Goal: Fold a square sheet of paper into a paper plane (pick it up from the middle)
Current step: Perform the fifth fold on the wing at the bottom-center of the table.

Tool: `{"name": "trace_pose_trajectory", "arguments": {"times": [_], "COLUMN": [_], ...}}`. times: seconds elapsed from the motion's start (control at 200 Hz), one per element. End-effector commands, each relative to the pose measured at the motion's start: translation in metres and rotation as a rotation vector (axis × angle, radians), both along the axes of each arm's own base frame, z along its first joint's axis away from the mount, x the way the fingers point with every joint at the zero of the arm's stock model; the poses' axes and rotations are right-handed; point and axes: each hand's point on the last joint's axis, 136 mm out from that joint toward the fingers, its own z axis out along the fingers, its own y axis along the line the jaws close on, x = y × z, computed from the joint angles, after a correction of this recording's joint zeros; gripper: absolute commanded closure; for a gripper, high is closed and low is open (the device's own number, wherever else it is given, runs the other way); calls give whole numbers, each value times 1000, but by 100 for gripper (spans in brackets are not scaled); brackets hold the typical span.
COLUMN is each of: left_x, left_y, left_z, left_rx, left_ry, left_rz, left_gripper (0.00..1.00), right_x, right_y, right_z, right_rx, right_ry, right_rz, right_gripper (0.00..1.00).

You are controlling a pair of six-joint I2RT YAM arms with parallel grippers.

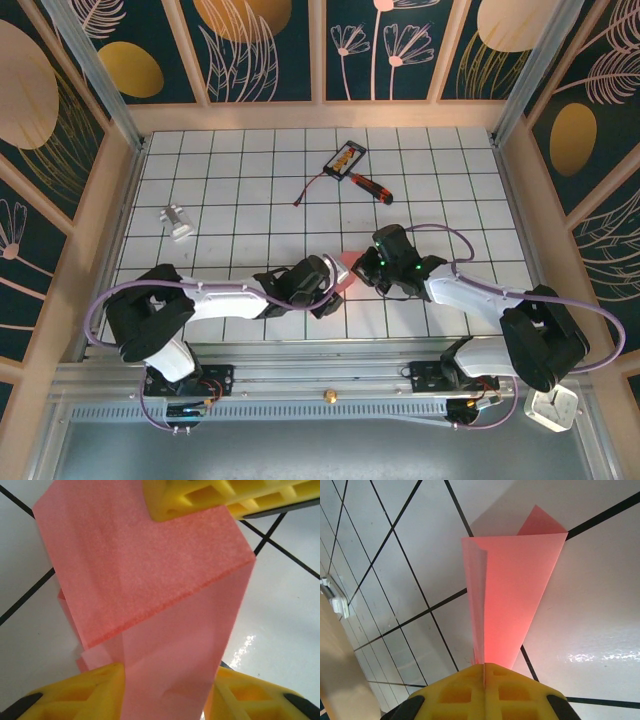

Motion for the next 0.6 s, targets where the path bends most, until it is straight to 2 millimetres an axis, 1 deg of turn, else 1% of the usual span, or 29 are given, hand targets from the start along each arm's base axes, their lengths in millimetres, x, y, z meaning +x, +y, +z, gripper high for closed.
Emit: {"name": "trace_pose_trajectory", "arguments": {"times": [0.0,0.165,0.42,0.53,0.59], "left_x": [5,5,7,6,5], "left_y": [4,5,7,5,4], "left_z": [-4,3,1,4,5], "left_rx": [67,52,55,36,32], "left_ry": [-38,-47,-46,-38,-34], "left_rz": [-2,5,22,22,22], "left_gripper": [59,67,78,80,78], "right_x": [0,-1,0,-1,-1], "right_y": [1,-1,-2,-3,-3], "right_z": [4,-1,-3,-6,-7], "right_rx": [21,12,9,4,1], "right_ry": [-11,-4,-5,1,2], "right_rz": [-5,-4,-1,0,2], "right_gripper": [100,100,100,100,100]}}
